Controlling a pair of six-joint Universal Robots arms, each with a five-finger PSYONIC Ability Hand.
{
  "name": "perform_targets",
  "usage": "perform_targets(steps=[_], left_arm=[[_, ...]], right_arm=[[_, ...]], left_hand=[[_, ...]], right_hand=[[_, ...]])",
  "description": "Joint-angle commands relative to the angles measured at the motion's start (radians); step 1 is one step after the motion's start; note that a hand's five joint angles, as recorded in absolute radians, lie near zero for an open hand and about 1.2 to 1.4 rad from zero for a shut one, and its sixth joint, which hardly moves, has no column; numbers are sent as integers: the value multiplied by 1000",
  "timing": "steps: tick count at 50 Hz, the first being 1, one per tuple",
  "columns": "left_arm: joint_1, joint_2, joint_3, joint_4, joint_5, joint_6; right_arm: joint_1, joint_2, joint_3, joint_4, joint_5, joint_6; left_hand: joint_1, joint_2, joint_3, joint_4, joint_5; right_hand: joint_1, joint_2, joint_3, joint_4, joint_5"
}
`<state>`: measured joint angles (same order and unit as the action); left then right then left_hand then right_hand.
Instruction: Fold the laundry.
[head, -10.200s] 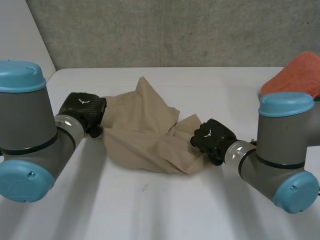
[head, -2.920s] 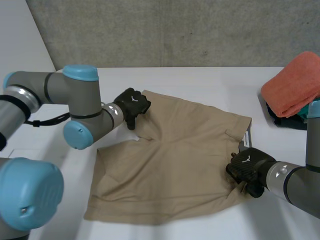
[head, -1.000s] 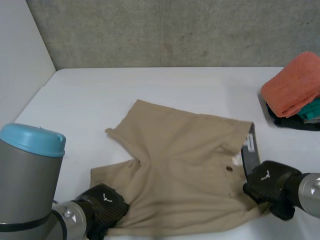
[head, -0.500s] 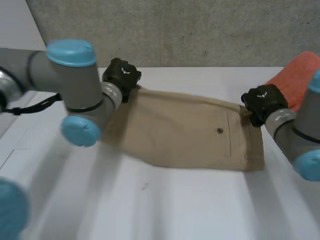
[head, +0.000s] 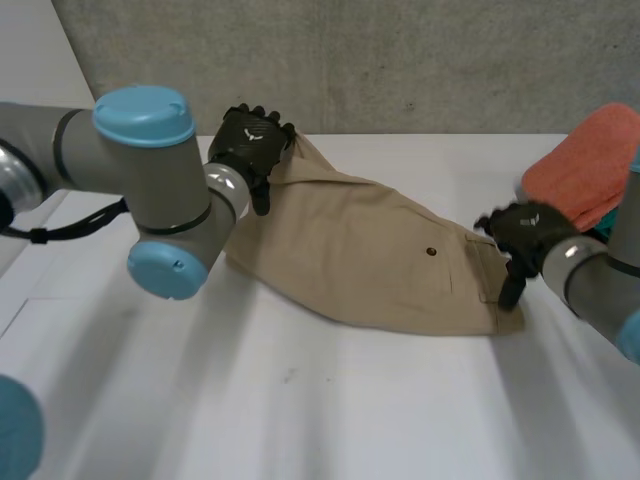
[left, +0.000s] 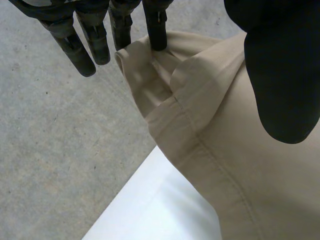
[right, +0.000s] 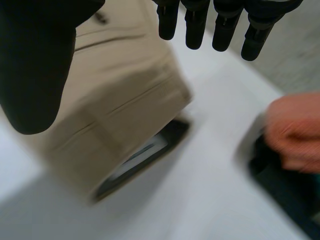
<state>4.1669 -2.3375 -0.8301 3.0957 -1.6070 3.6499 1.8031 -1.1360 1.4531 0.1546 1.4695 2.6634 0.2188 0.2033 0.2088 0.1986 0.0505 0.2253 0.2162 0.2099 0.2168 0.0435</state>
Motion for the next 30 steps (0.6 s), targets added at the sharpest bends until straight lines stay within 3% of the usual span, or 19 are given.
perform_targets(steps=[1,6,9,16,17,20,30], left_arm=[[12,33,-132,58,-8,45],[41,-32,-94,12,-91,107],[53,-54,-66,1,-88,105],[56,-98,41,-6,-25,33],[56,-103,52,-6,-25,26],[53,-117,86,-22,-34,4],[59,-123,123,-45,-60,-20]], right_arm=[[-33,-10,105,-38,-35,1],[-33,-33,148,-134,-38,12],[-22,-33,155,-148,-34,16],[1,-31,168,-152,-28,15],[2,-31,170,-152,-26,15],[4,-28,170,-152,-26,15],[-1,-34,170,-152,-26,10]], left_hand=[[-44,-29,-34,-24,-50],[-44,-29,-34,-24,-50],[-44,-29,-34,-24,-50],[862,877,872,882,856],[846,862,856,866,840],[-37,-22,-27,-17,-43],[-44,-29,-34,-24,-50]], right_hand=[[-51,-42,-35,-42,-44],[-51,-42,-35,-42,-44],[-51,-42,-35,-42,-44],[-51,-42,-35,-42,-44],[-51,-42,-35,-42,-44],[-51,-42,-35,-42,-44],[-51,-42,-35,-42,-44]])
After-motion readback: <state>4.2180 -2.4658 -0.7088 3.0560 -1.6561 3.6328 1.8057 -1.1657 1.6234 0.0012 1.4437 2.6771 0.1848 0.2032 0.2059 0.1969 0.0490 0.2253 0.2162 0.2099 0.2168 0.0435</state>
